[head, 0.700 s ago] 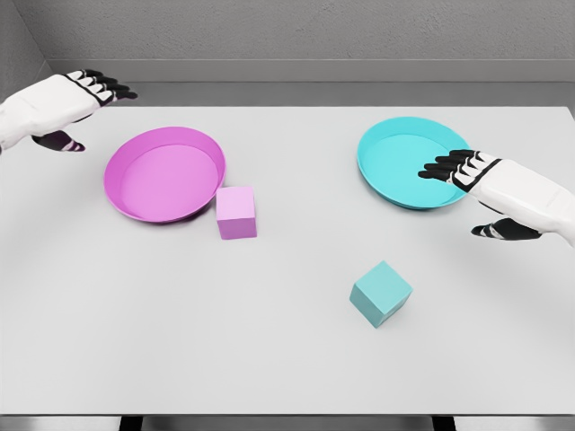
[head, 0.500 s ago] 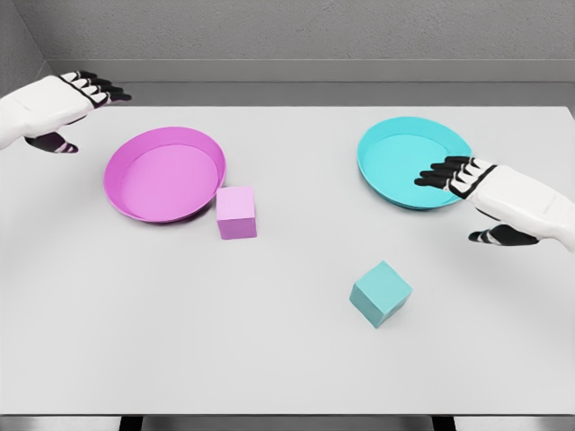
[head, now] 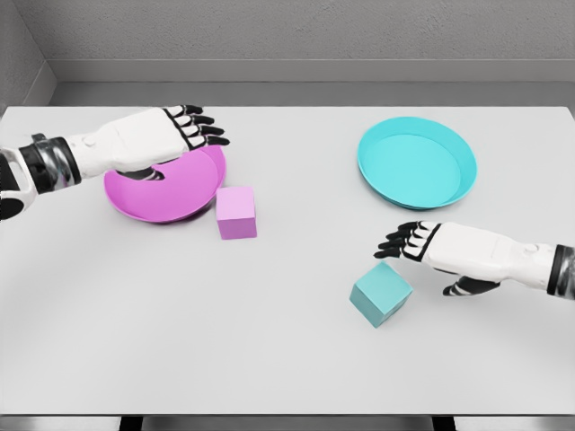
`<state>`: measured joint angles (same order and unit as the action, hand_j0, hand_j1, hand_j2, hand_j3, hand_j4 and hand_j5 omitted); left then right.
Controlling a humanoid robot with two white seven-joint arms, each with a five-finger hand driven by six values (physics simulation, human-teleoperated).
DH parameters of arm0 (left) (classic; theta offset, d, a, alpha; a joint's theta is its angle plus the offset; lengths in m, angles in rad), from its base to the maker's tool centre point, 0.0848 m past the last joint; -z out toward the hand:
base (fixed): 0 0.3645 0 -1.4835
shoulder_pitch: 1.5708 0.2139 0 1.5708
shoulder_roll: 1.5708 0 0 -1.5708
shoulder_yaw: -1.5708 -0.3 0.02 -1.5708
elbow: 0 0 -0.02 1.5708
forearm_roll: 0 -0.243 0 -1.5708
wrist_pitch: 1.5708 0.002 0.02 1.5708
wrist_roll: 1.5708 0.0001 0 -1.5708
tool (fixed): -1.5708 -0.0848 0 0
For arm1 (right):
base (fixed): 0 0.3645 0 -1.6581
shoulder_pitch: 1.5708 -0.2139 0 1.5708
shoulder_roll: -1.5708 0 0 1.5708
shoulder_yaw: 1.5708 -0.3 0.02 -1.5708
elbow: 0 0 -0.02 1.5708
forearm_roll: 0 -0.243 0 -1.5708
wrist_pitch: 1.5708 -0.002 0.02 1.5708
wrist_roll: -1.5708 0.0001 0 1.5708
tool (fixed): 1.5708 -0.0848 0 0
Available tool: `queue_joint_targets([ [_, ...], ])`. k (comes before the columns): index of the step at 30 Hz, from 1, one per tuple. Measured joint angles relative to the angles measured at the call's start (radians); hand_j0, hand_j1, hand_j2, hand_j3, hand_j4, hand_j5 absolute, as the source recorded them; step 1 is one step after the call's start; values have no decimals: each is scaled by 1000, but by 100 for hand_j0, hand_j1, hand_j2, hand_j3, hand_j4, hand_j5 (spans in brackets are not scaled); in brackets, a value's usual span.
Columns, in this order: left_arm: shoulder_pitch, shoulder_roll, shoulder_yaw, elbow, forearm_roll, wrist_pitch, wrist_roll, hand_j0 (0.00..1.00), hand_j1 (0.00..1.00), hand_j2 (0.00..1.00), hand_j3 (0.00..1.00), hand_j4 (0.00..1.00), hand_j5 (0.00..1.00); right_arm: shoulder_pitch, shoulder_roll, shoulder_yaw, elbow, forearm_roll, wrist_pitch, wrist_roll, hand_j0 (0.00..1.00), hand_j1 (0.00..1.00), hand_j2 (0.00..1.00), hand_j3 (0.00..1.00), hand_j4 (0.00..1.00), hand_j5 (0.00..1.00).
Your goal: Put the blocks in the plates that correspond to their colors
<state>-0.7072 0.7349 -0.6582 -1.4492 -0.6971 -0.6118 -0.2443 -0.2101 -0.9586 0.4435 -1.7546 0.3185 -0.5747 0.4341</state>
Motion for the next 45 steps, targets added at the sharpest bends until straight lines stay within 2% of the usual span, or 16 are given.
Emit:
queue_joint_targets([
  [5, -58, -24, -88, -28, -10, 0, -61, 100, 100, 100, 100, 100, 100, -3, 23, 37, 0, 0, 60, 17, 100, 100, 100, 100, 100, 100],
  [10, -120, -31, -171, -35, -19, 0, -75, 100, 100, 100, 100, 100, 100, -3, 35, 47, 0, -5, 114, 23, 100, 100, 100, 100, 100, 100],
  [15, -155, -34, -241, -45, -40, 0, -82, 100, 100, 100, 100, 100, 100, -3, 45, 63, 0, -6, 129, 24, 100, 100, 100, 100, 100, 100],
  [21, -163, -37, -292, -55, -68, 0, -86, 100, 100, 100, 100, 100, 100, -35, 56, 106, -1, -6, 99, 25, 100, 100, 100, 100, 100, 100],
  [30, -170, -39, -319, -66, -80, 0, -86, 100, 100, 100, 100, 100, 100, -48, 66, 126, -1, -6, 6, 25, 100, 100, 100, 100, 100, 100],
  [37, -173, -43, -344, -72, -83, 0, -86, 100, 100, 100, 100, 100, 100, -48, 67, 130, -1, -5, -21, 34, 99, 99, 99, 99, 99, 99],
  [40, -178, -48, -356, -70, -88, 0, -86, 100, 100, 100, 100, 100, 100, -48, 67, 134, 0, -7, -22, 50, 82, 82, 82, 82, 82, 82],
  [41, -189, -52, -364, -70, -89, 0, -86, 100, 100, 100, 100, 100, 100, -48, 67, 134, -1, -13, -20, 54, 79, 79, 79, 79, 79, 79],
  [43, -192, -59, -379, -68, -92, 0, -86, 100, 100, 100, 100, 100, 100, -48, 66, 134, -1, -20, -20, 60, 62, 62, 62, 62, 62, 62],
  [45, -210, -66, -392, -62, -93, 0, -86, 100, 100, 100, 100, 100, 100, -49, 67, 134, -1, -25, -23, 68, 53, 53, 53, 53, 53, 53],
])
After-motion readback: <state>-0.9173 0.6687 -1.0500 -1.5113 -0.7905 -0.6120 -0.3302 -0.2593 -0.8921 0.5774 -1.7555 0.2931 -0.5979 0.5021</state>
